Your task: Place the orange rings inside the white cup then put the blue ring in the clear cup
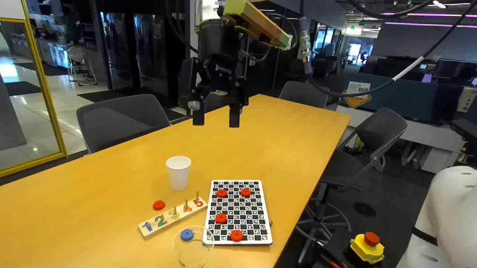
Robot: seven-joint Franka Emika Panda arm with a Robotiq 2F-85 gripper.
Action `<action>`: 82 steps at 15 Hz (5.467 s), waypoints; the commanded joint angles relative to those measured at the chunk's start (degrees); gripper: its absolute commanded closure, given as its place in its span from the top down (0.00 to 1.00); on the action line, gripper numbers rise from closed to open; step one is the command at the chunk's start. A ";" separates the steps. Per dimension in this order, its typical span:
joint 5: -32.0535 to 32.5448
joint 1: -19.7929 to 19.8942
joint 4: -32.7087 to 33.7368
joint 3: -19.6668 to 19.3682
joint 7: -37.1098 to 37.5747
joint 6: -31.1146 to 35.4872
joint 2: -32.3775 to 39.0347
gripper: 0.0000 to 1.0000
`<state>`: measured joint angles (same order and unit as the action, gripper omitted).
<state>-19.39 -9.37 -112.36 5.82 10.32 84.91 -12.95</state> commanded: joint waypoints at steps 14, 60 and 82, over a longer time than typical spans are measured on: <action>2.93 1.36 -5.90 1.92 -0.06 8.25 -0.60 1.00; 19.43 10.16 -14.09 -12.03 23.47 55.27 32.50 1.00; 18.30 9.87 -13.21 -12.01 23.25 53.75 32.67 0.24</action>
<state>0.53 1.13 -126.42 -5.62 34.75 139.87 20.23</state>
